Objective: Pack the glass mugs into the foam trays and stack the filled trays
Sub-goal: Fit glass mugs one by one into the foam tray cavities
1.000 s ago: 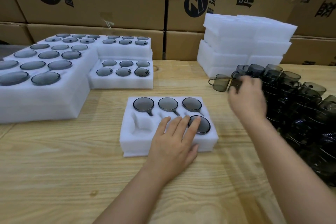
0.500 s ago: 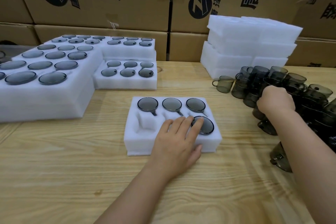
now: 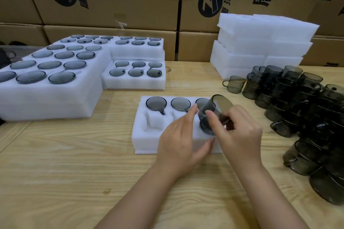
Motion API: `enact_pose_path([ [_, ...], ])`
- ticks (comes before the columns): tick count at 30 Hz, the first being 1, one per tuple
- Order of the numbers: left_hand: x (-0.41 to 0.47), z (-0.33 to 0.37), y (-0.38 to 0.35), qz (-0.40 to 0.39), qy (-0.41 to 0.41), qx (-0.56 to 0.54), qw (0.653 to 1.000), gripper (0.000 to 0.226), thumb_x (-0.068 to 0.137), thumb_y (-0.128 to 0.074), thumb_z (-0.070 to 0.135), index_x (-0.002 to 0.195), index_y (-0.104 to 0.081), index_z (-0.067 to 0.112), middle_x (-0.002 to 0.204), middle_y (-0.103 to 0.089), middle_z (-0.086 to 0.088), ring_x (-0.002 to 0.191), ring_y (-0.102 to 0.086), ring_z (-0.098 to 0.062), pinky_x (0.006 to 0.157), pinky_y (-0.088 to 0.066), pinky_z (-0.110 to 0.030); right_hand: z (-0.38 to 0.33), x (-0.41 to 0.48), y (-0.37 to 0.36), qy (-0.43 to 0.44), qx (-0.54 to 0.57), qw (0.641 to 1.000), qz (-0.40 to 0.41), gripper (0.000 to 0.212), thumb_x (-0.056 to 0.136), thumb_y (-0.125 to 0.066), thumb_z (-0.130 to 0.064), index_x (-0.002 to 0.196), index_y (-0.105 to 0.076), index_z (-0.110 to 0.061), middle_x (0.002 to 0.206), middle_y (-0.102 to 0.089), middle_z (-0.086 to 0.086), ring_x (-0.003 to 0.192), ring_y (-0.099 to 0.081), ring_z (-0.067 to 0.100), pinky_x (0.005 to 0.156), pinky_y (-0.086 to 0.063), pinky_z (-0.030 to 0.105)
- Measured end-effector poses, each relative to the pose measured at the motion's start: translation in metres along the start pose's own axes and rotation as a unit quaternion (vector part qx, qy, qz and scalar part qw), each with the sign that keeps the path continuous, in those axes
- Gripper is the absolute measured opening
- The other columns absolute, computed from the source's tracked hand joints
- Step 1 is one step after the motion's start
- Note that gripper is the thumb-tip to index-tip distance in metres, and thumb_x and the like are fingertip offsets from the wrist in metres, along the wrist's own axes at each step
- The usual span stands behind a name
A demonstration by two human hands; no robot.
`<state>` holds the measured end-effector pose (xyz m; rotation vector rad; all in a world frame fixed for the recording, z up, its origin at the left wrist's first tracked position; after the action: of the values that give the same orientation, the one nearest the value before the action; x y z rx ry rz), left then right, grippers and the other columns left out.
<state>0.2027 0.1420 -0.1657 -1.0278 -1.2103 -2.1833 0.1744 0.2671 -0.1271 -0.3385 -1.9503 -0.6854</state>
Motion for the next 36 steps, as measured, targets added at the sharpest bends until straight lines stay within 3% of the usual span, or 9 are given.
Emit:
enact_pose_path([
  [5,0.0,-0.003,0.001,0.013,0.04,-0.043,0.998,0.064,0.078,-0.059,0.039,0.122,-0.057,-0.008,0.107,-0.07,-0.01,0.086,-0.07,-0.024,0.073,-0.051,-0.029,-0.006,-0.016,-0.008,0.042,0.064,0.996,-0.041,0.036,0.087,-0.06,-0.028,0.065,-0.056,0.0,0.07,-0.057,0.008,0.063,-0.053,0.021,0.055,-0.045,0.034],
  [8,-0.001,-0.006,0.002,0.02,0.062,-0.055,0.996,0.06,0.076,-0.069,0.034,0.121,-0.058,-0.005,0.107,-0.07,-0.008,0.088,-0.068,-0.024,0.078,-0.047,-0.026,-0.006,-0.016,-0.006,0.013,0.08,0.996,-0.037,0.032,0.081,-0.064,-0.03,0.082,-0.061,0.002,0.1,-0.057,0.013,0.085,-0.053,0.008,0.063,-0.047,0.02],
  [11,-0.003,-0.008,-0.001,0.034,0.078,-0.054,0.995,0.064,0.069,-0.079,0.027,0.121,-0.058,-0.003,0.109,-0.068,-0.009,0.092,-0.065,-0.023,0.082,-0.045,-0.027,-0.001,-0.015,-0.007,-0.08,0.125,0.988,-0.045,0.059,0.069,-0.071,-0.042,0.115,-0.049,-0.013,0.121,-0.041,0.003,0.097,-0.053,0.015,0.074,-0.041,0.005],
  [14,-0.004,-0.013,-0.003,0.07,0.124,-0.068,0.988,0.069,0.062,-0.086,0.022,0.119,-0.051,0.007,0.11,-0.066,-0.007,0.1,-0.054,-0.013,0.085,-0.041,-0.024,-0.003,-0.02,-0.016,-0.186,0.184,0.962,-0.082,0.071,0.058,-0.071,-0.052,0.119,-0.039,-0.033,0.116,-0.046,-0.01,0.096,-0.054,0.002,0.077,-0.038,0.004],
  [17,-0.005,-0.014,-0.005,0.086,0.115,-0.053,0.988,0.069,0.058,-0.087,0.016,0.114,-0.047,0.013,0.108,-0.065,-0.002,0.101,-0.05,-0.011,0.086,-0.037,-0.021,-0.006,-0.025,-0.021,-0.193,0.192,0.957,-0.096,0.068,0.056,-0.077,-0.046,0.112,-0.039,-0.04,0.112,-0.05,-0.016,0.099,-0.049,-0.01,0.08,-0.035,0.001],
  [23,-0.001,-0.006,0.0,0.056,0.069,-0.066,0.994,0.059,0.072,-0.062,0.033,0.121,-0.056,0.001,0.114,-0.065,-0.006,0.1,-0.053,-0.013,0.092,-0.037,-0.021,0.002,-0.02,-0.017,-0.204,0.197,0.956,-0.074,0.057,0.063,-0.077,-0.033,0.112,-0.049,-0.026,0.109,-0.058,-0.006,0.098,-0.055,0.0,0.081,-0.04,0.007],
  [27,-0.001,-0.005,0.002,0.047,0.021,-0.074,0.996,0.053,0.079,-0.058,0.023,0.123,-0.055,-0.008,0.116,-0.064,-0.011,0.101,-0.054,-0.019,0.09,-0.043,-0.033,0.0,-0.018,-0.019,-0.177,0.194,0.957,-0.12,0.058,0.069,-0.072,-0.027,0.119,-0.044,-0.031,0.114,-0.052,-0.015,0.107,-0.051,-0.003,0.09,-0.037,0.008],
  [31,-0.003,-0.007,0.0,0.086,0.012,-0.043,0.995,0.045,0.074,-0.071,0.014,0.112,-0.061,-0.007,0.112,-0.066,-0.013,0.104,-0.056,-0.019,0.093,-0.042,-0.032,0.0,-0.019,-0.02,-0.169,0.184,0.959,-0.133,0.063,0.069,-0.073,-0.032,0.124,-0.042,-0.03,0.115,-0.046,-0.022,0.107,-0.044,-0.015,0.086,-0.031,0.0],
  [36,0.0,-0.008,0.002,0.096,-0.069,0.103,0.988,0.046,0.083,-0.059,0.042,0.113,-0.054,0.008,0.102,-0.07,-0.004,0.09,-0.068,-0.02,0.099,-0.039,-0.045,0.006,-0.019,-0.02,-0.168,0.175,0.961,-0.136,0.06,0.072,-0.08,-0.02,0.122,-0.047,-0.033,0.113,-0.051,-0.02,0.104,-0.049,-0.012,0.086,-0.033,0.001],
])
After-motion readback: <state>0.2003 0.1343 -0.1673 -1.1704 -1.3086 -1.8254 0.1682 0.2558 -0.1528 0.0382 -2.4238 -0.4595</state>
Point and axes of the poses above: each hand's wrist, its own x-axis towards the middle knuckle, its own y-axis out of the back of the hand, z = x × y, the point moved 4 cm from there along x, towards the middle knuckle
